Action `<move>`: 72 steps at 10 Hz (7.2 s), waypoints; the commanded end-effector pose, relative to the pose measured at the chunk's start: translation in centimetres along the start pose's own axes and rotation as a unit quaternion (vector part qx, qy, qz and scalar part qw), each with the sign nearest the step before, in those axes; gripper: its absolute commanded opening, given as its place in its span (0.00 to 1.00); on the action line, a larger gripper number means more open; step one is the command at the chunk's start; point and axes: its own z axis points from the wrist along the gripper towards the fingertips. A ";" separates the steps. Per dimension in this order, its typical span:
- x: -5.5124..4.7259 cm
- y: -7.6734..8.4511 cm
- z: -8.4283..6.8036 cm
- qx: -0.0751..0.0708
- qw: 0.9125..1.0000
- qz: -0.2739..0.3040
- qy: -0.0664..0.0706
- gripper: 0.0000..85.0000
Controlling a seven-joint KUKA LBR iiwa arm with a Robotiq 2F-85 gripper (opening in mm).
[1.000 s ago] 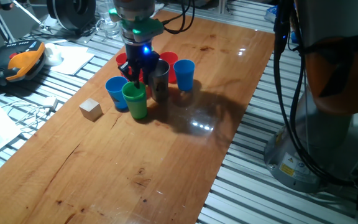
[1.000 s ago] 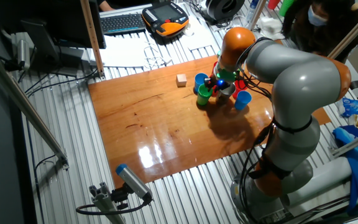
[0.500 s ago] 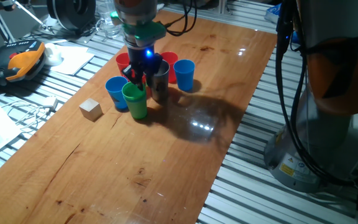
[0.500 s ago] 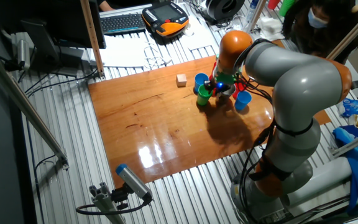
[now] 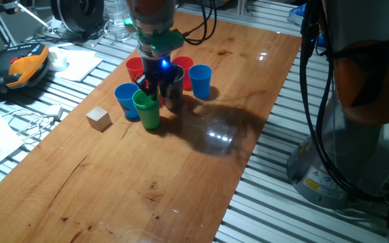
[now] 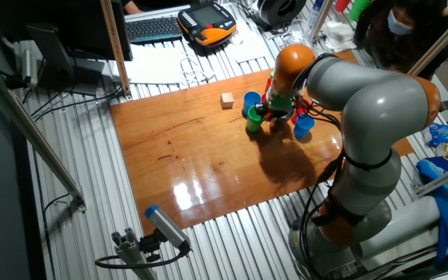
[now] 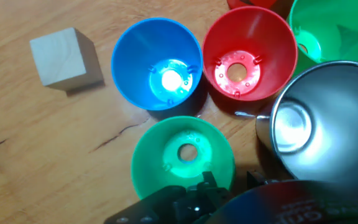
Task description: Stack the cups
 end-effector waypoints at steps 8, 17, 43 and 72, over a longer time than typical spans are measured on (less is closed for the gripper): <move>-0.1 0.3 0.8 0.000 1.000 -0.013 -0.005 0.20; -1.9 -0.4 -2.4 -0.009 0.997 -0.061 0.035 0.00; -5.1 -1.6 -10.4 -0.066 0.994 0.011 0.082 0.00; -8.6 1.9 -2.2 -0.028 0.992 0.124 -0.012 0.20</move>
